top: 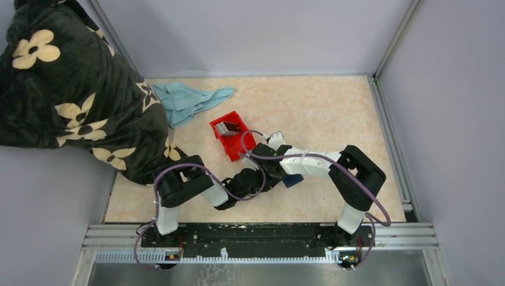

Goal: Put the credit cards into the card holder
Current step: Close the card holder at the center of the board, then adjust the card holder at the center of the board.

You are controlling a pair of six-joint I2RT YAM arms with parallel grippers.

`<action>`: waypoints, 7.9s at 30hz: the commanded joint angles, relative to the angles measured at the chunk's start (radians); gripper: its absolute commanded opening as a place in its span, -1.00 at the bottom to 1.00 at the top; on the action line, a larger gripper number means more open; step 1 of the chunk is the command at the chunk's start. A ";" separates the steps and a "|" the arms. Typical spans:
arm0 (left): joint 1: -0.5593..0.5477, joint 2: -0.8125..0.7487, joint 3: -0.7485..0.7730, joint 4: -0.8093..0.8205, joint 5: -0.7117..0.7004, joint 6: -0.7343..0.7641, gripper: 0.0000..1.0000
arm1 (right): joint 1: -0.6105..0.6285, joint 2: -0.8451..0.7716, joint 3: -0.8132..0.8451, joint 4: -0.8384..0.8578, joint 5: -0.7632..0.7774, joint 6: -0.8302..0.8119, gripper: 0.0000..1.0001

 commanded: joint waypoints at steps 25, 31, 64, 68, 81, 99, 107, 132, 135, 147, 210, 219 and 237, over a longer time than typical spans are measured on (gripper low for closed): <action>0.006 0.031 -0.018 -0.134 0.012 0.026 -0.89 | -0.013 -0.097 -0.012 0.036 -0.066 0.013 -1.00; 0.006 0.031 -0.019 -0.132 0.011 0.021 -0.89 | -0.014 -0.081 -0.026 0.050 -0.088 0.012 -1.00; 0.005 0.042 -0.012 -0.126 0.020 0.010 -0.89 | -0.096 -0.102 -0.104 0.157 -0.179 -0.015 -1.00; 0.005 0.037 -0.011 -0.132 0.023 0.009 -0.88 | -0.118 -0.126 -0.115 0.180 -0.225 -0.018 -1.00; 0.003 -0.023 -0.009 -0.218 0.006 0.035 -0.89 | -0.137 -0.219 -0.124 0.241 -0.364 -0.051 -0.53; -0.020 -0.101 0.036 -0.356 -0.040 0.085 -0.90 | -0.144 -0.413 -0.249 0.347 -0.258 0.050 -1.00; -0.029 -0.132 0.011 -0.375 -0.050 0.090 -0.90 | -0.174 -0.514 -0.418 0.535 -0.243 0.189 -1.00; -0.035 -0.121 0.014 -0.399 -0.054 0.106 -0.91 | -0.514 -0.629 -0.840 1.347 -0.861 0.589 -1.00; -0.035 -0.121 0.016 -0.403 -0.053 0.109 -0.91 | -0.529 -0.613 -0.850 1.426 -0.900 0.622 -1.00; -0.035 -0.097 0.015 -0.392 -0.040 0.110 -0.91 | -0.540 -0.596 -0.926 1.505 -0.836 0.683 -1.00; -0.016 -0.269 0.019 -0.490 -0.130 0.148 -0.04 | -0.120 -0.275 -0.098 0.248 -0.169 -0.134 -0.15; 0.002 -0.262 -0.013 -0.439 -0.105 0.127 -0.03 | -0.104 -0.191 -0.065 0.230 -0.136 -0.134 -0.16; 0.026 -0.226 -0.010 -0.412 -0.077 0.115 -0.02 | -0.103 -0.136 -0.057 0.234 -0.122 -0.146 -0.35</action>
